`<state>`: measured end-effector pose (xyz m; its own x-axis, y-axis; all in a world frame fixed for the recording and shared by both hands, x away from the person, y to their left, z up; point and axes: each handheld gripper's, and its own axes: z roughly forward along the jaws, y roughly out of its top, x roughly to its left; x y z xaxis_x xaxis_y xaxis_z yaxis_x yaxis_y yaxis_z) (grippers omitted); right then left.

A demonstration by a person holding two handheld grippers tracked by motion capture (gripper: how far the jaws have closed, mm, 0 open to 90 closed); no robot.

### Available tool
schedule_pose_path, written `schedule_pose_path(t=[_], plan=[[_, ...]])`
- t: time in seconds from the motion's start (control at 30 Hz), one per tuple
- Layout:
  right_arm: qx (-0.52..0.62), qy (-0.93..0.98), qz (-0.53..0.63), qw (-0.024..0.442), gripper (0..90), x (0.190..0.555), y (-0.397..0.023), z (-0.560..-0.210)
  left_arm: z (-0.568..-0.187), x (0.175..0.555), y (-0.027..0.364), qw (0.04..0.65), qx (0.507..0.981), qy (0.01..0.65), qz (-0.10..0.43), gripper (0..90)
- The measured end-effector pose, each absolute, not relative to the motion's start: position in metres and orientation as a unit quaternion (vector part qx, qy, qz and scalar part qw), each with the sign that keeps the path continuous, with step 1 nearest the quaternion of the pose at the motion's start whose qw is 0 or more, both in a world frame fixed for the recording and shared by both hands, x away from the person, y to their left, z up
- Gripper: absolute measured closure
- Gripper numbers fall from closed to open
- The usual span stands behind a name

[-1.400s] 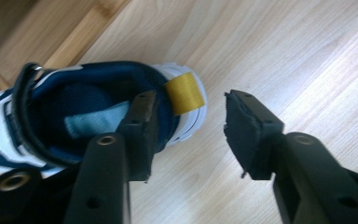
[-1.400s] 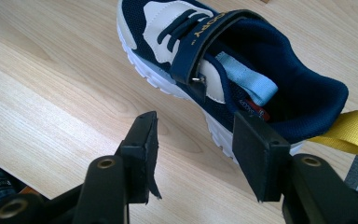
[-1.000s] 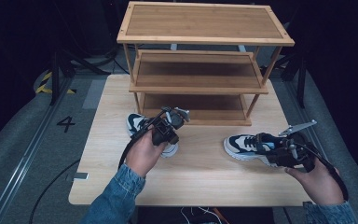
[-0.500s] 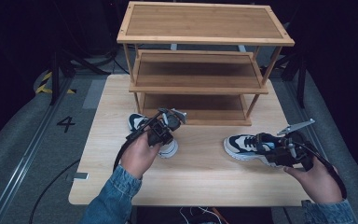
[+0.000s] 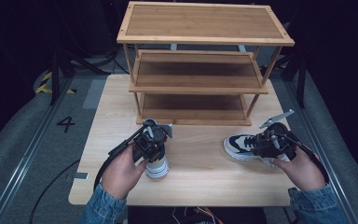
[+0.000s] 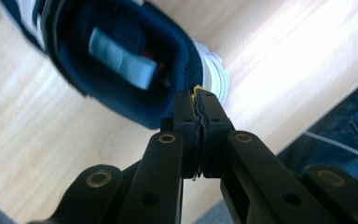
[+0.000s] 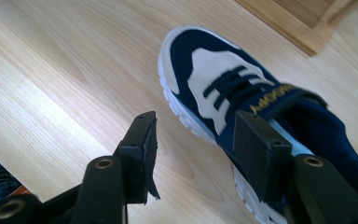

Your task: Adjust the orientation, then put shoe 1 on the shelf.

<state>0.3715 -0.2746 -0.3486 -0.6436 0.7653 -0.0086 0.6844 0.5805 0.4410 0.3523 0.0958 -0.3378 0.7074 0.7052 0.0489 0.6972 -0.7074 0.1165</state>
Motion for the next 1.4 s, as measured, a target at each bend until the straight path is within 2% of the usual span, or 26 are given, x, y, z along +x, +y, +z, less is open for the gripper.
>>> schedule_pose_path(t=[0.2,0.23,0.3,0.4,0.5,0.67,0.93,0.97,1.03,1.07,1.1,1.23,1.4], plan=[[0.398,0.89,0.203,0.095,49.5,0.377,-0.266,-0.349,-0.337,0.348,0.103,0.051,0.921,0.384,0.039,85.5],[0.397,0.89,0.203,0.095,49.5,0.377,-0.266,-0.349,-0.336,0.348,0.102,0.055,0.922,0.381,0.035,80.9],[0.399,0.889,0.204,0.095,49.5,0.376,-0.267,-0.349,-0.334,0.347,0.101,0.068,0.924,0.373,0.037,60.2],[0.402,0.887,0.206,0.096,49.3,0.374,-0.27,-0.348,-0.332,0.349,0.098,0.071,0.924,0.373,0.046,46.2],[0.404,0.886,0.206,0.097,49.2,0.373,-0.273,-0.349,-0.337,0.357,0.098,0.071,0.921,0.38,0.042,43.5],[0.41,0.884,0.204,0.095,49.0,0.371,-0.277,-0.351,-0.359,0.373,0.099,0.041,0.918,0.395,-0.002,46.2],[0.416,0.882,0.202,0.094,48.2,0.37,-0.28,-0.354,-0.377,0.384,0.097,0.031,0.918,0.393,-0.048,48.4],[0.417,0.881,0.202,0.094,48.2,0.37,-0.28,-0.354,-0.379,0.385,0.096,0.027,0.919,0.39,-0.051,50.7],[0.416,0.882,0.202,0.095,48.2,0.37,-0.281,-0.354,-0.383,0.385,0.093,0.02,0.921,0.386,-0.053,60.6],[0.416,0.881,0.203,0.095,48.2,0.37,-0.281,-0.354,-0.385,0.385,0.092,0.019,0.921,0.386,-0.052,60.6],[0.417,0.881,0.203,0.094,48.2,0.37,-0.282,-0.353,-0.385,0.385,0.092,0.024,0.924,0.378,-0.055,66.5],[0.417,0.881,0.204,0.095,48.2,0.369,-0.282,-0.353,-0.381,0.382,0.088,0.034,0.932,0.357,-0.057,72.0],[0.417,0.881,0.205,0.095,48.2,0.369,-0.282,-0.353,-0.374,0.381,0.081,0.04,0.937,0.343,-0.045,72.6]])
